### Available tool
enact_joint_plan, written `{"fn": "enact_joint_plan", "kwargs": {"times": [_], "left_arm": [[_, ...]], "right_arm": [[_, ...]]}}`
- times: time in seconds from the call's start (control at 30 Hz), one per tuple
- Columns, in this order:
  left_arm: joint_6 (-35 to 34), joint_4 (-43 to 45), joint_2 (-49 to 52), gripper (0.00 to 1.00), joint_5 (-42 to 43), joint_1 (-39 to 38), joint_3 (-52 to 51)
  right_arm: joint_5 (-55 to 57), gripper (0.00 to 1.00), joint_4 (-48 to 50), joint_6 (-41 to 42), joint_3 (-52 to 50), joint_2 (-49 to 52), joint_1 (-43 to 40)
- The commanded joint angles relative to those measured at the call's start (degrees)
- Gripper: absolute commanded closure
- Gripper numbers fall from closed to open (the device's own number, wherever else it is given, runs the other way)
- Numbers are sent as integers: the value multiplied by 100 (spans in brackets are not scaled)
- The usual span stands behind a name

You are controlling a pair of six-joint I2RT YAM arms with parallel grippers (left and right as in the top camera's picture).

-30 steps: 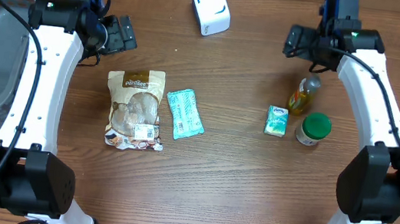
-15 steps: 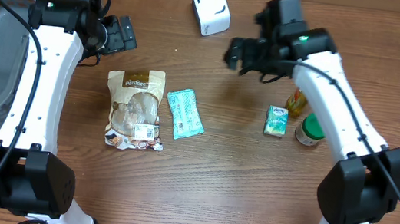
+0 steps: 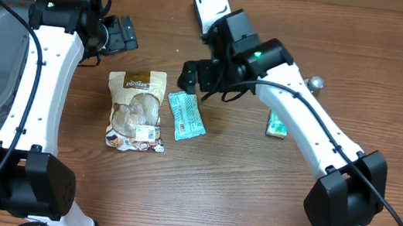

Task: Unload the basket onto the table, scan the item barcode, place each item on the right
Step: 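Open the right gripper and move it left toward the tissue pack, then move the left gripper over the tissue pack beside the right gripper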

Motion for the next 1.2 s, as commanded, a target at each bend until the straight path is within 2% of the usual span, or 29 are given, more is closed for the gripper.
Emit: {"fn": "enact_joint_plan", "kwargs": {"times": [0.0,0.6,0.7,0.97,1.17], "left_arm": [[72,7,-63,1,7,-7,105],[70,4,-63,0,22,-7,105],[76,-317,-63,0,415,-7,105],[114,-262,-33,1,514,-111,-273],[111,28,-33,0,457,-396,-1268]], "right_arm": [[-107,0,2,24,37,-146,44],[-101,0,-11,22,37,-146,42],[-101,0,-9,22,37,-146,42],[-184,0,39,24,37,-146,42],[-162,22,-398,28,26,-116,48]]}}
